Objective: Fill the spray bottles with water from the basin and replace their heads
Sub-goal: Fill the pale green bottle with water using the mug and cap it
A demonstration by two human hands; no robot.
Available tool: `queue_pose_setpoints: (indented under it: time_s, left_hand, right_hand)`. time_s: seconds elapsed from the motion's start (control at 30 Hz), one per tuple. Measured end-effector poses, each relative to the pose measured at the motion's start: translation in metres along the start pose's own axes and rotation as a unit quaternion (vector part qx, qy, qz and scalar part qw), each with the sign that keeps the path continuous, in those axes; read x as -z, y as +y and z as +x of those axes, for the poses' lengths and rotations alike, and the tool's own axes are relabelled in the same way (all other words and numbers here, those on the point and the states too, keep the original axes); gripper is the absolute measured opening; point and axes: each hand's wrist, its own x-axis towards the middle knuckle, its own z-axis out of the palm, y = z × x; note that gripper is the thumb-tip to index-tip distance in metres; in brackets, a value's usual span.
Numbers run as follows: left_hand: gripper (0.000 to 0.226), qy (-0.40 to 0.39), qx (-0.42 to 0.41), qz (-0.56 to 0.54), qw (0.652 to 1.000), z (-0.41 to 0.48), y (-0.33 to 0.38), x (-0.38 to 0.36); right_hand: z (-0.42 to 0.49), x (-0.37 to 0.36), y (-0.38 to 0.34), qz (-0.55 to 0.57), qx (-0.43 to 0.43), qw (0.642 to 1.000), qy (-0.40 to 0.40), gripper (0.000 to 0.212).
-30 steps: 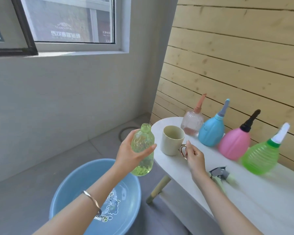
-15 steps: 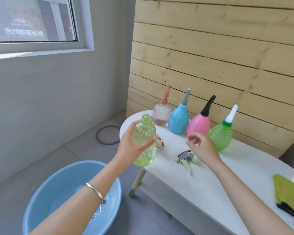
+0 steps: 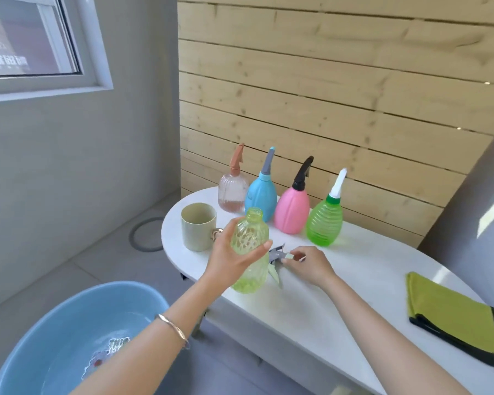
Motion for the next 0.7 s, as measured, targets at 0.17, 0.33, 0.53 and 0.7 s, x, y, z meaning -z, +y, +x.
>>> queue_pose_setpoints:
  time_s: [0.17,0.33,0.53,0.7]
  left_hand:
    - [0.044,-0.012,-0.011,0.004,1.0,0.0,-0.007,-0.018]
    - [0.049,-0.017,0.004,0.016,1.0,-0.002,-0.016,-0.039]
    - [0.049,-0.037,-0.001,0.032,0.999,-0.001,-0.012,-0.055]
    - [0.054,-0.054,-0.007,0.045,0.998,0.002,-0.015,-0.058]
  right_hand:
    - [-0.006,0.04,-0.002,0.2,-0.006,0.974,0.104,0.034]
    - [-0.017,0.085,-0.03,0.439,0.016,0.889,0.133,0.025]
    - [-0.035,0.117,-0.065,0.557,0.071,0.818,0.12,0.02]
    - [-0.044,0.135,-0.086,0.621,0.126,0.767,0.104,0.019]
